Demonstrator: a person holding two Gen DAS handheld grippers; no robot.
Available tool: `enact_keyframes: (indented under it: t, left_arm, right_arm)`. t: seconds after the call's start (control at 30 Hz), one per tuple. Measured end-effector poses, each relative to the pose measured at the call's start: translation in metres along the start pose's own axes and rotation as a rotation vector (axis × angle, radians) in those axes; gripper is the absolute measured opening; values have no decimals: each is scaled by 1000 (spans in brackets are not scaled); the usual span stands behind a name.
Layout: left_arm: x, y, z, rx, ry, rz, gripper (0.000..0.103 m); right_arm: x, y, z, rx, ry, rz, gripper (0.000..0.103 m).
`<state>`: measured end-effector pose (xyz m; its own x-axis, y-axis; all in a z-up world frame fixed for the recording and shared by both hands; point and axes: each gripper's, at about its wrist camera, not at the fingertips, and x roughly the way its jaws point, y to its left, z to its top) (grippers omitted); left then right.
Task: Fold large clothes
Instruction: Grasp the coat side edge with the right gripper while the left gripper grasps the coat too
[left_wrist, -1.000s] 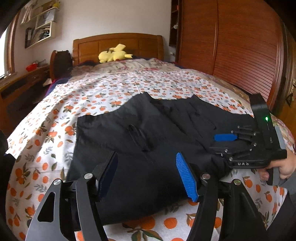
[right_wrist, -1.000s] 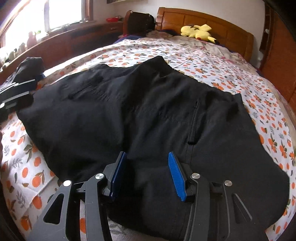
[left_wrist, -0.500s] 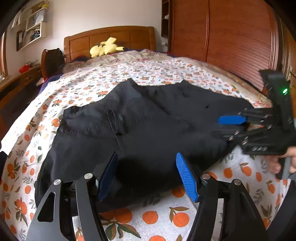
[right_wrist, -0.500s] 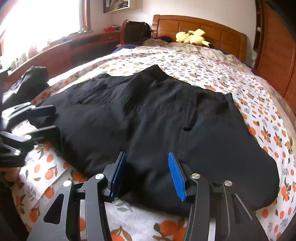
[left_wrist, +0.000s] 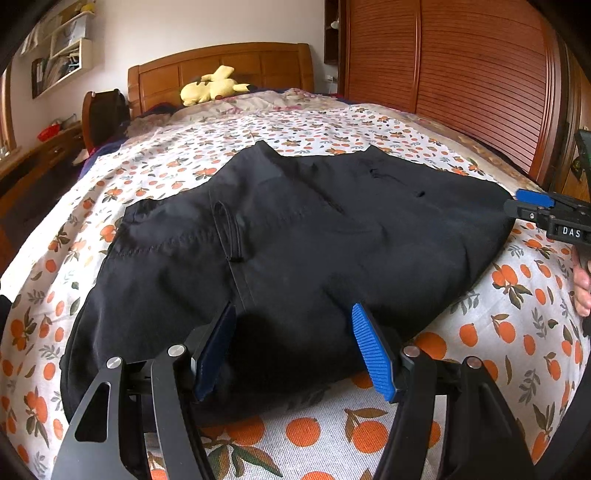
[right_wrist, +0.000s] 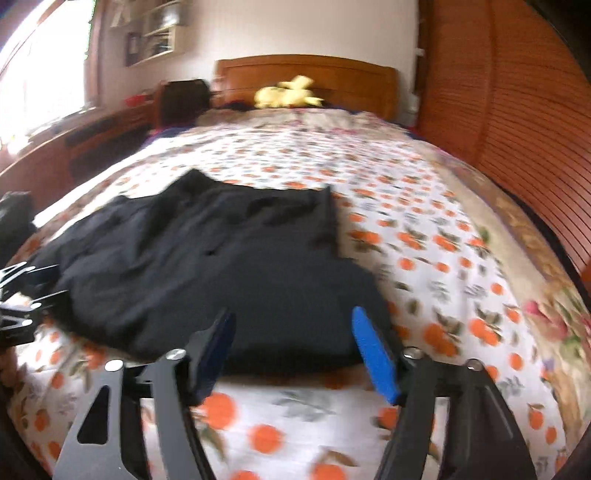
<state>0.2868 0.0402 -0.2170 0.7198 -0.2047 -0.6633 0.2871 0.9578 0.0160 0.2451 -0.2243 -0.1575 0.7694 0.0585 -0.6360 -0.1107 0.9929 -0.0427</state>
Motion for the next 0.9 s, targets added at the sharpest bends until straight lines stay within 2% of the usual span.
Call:
enact_keyframes:
  t: [0.17, 0.47, 0.7, 0.9]
  left_arm:
    - [-1, 3, 0, -7, -4, -1, 68]
    - [-2, 1, -2, 1, -9, 18, 69]
    - [-5, 2, -2, -2, -15, 20, 69]
    - [-34, 25, -3, -65, -51, 17, 69]
  right_arm:
    - [10, -28, -9, 71, 45, -23, 72]
    - [28, -53, -12, 244, 97, 62, 78]
    - [42, -46, -9, 265, 132, 119, 78]
    - [42, -40, -9, 241, 133, 107, 78]
